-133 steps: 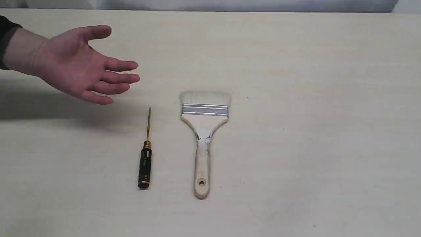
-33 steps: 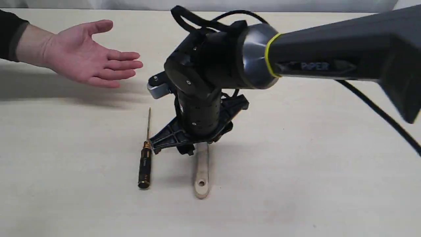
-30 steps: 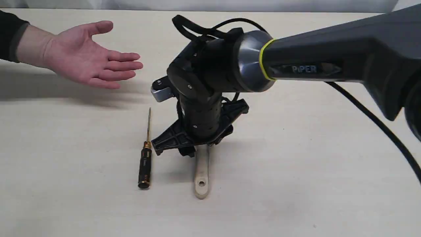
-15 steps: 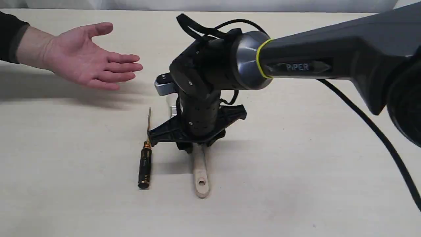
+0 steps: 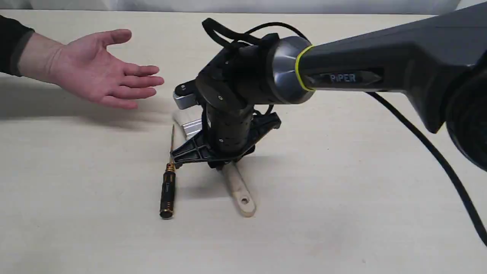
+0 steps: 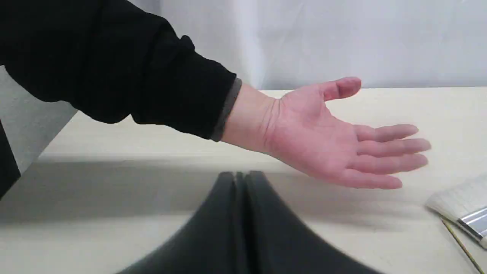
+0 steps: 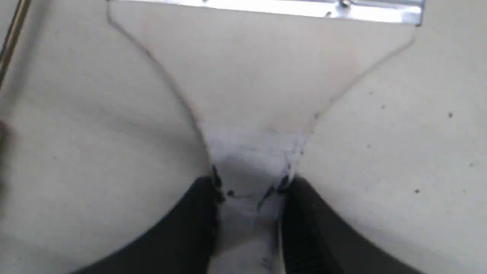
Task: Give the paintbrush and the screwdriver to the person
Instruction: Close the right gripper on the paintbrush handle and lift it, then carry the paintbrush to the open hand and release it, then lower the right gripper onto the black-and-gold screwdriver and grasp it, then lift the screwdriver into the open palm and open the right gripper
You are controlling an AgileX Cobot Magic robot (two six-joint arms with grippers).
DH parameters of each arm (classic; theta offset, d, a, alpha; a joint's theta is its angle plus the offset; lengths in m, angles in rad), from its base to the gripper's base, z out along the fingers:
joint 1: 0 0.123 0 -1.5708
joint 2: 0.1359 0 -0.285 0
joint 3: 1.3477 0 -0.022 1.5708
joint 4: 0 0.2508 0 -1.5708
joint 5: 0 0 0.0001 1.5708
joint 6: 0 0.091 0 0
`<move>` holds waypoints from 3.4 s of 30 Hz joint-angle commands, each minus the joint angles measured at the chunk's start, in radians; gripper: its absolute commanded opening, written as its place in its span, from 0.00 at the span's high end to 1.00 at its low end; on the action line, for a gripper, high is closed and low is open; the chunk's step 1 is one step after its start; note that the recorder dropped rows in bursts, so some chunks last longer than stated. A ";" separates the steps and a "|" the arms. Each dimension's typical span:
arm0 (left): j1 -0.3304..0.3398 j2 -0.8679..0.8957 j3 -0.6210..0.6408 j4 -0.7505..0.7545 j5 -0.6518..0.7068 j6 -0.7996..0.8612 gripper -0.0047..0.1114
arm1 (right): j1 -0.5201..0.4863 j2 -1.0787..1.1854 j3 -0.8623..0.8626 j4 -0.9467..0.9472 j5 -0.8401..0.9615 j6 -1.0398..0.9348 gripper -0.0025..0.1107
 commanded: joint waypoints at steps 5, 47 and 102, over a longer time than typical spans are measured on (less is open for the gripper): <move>-0.008 -0.002 0.002 -0.002 -0.007 -0.002 0.96 | -0.008 -0.209 -0.086 -0.028 0.109 -0.077 0.94; -0.008 -0.002 0.002 -0.004 -0.004 -0.002 0.96 | 0.086 -0.102 -0.713 0.211 0.451 -0.224 0.58; -0.008 -0.002 0.002 -0.003 -0.006 -0.002 0.96 | 0.086 -0.045 -0.736 0.167 0.314 -0.259 0.94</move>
